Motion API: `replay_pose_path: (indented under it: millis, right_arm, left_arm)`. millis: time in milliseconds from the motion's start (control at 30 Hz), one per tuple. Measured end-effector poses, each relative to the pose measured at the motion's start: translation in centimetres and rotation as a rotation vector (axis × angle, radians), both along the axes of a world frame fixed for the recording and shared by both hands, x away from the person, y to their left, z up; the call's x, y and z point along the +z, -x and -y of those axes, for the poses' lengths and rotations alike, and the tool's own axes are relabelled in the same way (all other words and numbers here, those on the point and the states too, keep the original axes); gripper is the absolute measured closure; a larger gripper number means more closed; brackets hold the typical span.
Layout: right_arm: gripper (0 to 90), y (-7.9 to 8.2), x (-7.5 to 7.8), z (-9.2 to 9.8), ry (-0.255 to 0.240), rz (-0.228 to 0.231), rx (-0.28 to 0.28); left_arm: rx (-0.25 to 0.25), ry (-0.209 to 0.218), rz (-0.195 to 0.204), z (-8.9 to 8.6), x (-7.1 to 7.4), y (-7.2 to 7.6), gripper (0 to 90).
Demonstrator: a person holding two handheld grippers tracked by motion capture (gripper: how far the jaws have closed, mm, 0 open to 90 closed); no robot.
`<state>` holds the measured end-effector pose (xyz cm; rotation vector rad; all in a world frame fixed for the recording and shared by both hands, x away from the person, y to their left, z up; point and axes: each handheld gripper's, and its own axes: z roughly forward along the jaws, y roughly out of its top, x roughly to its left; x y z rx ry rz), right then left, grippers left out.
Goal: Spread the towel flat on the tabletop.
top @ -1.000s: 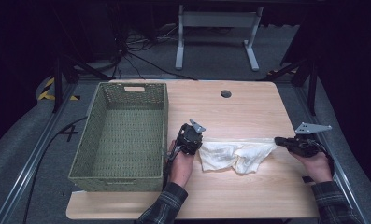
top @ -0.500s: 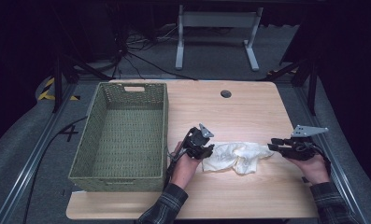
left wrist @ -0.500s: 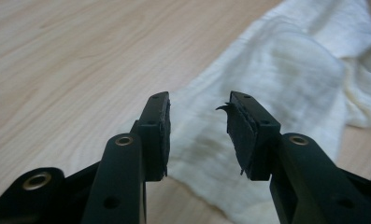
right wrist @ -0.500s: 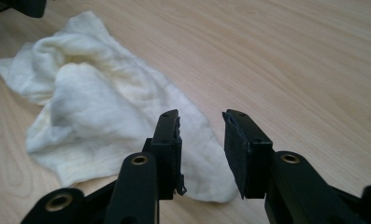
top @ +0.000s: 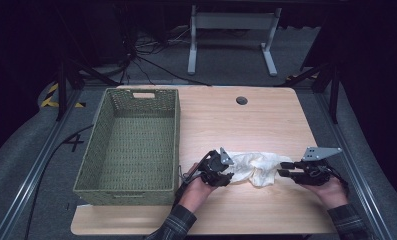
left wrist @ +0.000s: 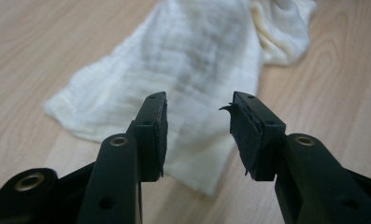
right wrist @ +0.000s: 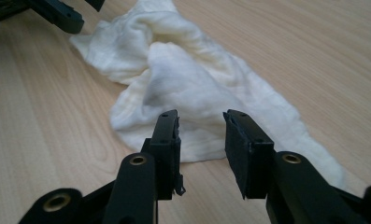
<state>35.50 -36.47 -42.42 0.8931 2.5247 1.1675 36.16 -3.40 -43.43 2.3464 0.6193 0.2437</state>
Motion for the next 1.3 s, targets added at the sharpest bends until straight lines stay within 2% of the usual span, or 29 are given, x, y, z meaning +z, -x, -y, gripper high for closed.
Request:
replay_pose_path:
  millis: [67,167,367,400,433,533,567,600,633,733,833,867,900,1033,1067,1133,1167,1300]
  right_arm:
    - [65.4,0.4,-0.2,-0.3,0.001,-0.006,0.012]
    - [65.2,1.2,-0.9,-1.2,0.028,-0.021,0.038]
    - [63.9,1.4,-2.0,-2.5,0.081,-0.035,0.075]
    - [64.8,1.3,-2.3,-2.7,0.1,-0.035,0.081]
    - [66.1,1.3,-2.4,-2.8,0.11,-0.035,0.083]
    - [73.0,1.3,-2.8,-3.1,0.158,-0.033,0.084]
    - [73.0,1.3,-2.8,-3.1,0.158,-0.033,0.084]
    - [75.8,1.3,-2.8,-3.1,0.158,-0.025,0.086]
    - [83.9,1.3,-2.8,-3.2,0.155,-0.023,0.09]
    - [87.1,1.2,-2.8,-3.2,0.155,-0.027,0.092]
    - [87.5,1.2,-2.7,-3.1,0.152,-0.028,0.092]
    - [87.7,1.2,-2.3,-2.8,0.14,-0.019,0.091]
    - [87.7,1.2,-2.3,-2.8,0.14,-0.019,0.091]
    - [87.8,1.4,-1.1,-1.9,0.11,0.01,0.067]
    - [87.8,1.4,-1.1,-1.9,0.11,0.01,0.067]
    - [87.9,1.5,-0.5,-1.2,0.103,0.032,0.05]
    - [87.9,1.5,-0.2,-0.8,0.096,0.044,0.041]
    - [88.0,1.5,0.8,0.2,0.072,0.07,0.011]
  left_arm:
    - [-0.01,-0.002,-0.003,0.0,-0.4,0.6,56.5]
    - [-0.018,-0.026,0.009,0.0,-0.8,1.1,56.3]
    - [-0.034,-0.049,0.004,0.4,-1.3,1.0,56.1]
    - [-0.041,-0.064,0.004,0.5,-1.4,1.0,56.6]
    - [-0.036,-0.087,0.007,0.7,-1.6,1.0,58.4]
    - [-0.03,-0.111,0.027,0.9,-1.8,0.9,66.9]
    - [-0.03,-0.111,0.027,0.9,-1.8,0.9,70.9]
    - [-0.025,-0.116,0.035,0.9,-1.8,0.9,70.9]
    - [-0.023,-0.115,0.03,0.9,-1.8,0.8,79.6]
    - [-0.025,-0.109,0.016,0.8,-1.7,0.6,86.0]
    - [-0.018,-0.087,0.01,0.7,-1.5,0.6,87.4]
    - [-0.019,-0.064,0.006,0.5,-1.0,0.5,87.5]
    - [-0.019,-0.064,0.006,0.5,-1.0,0.5,87.5]
    - [-0.004,0.015,0.024,0.1,0.8,0.7,87.7]
    - [-0.004,0.015,0.024,0.1,0.8,0.7,87.8]
    - [-0.005,0.052,0.038,-0.1,1.7,0.9,87.8]
    - [0.004,0.069,0.032,-0.2,1.9,1.0,87.8]
    - [0.024,0.085,0.06,-0.7,2.9,0.7,87.9]
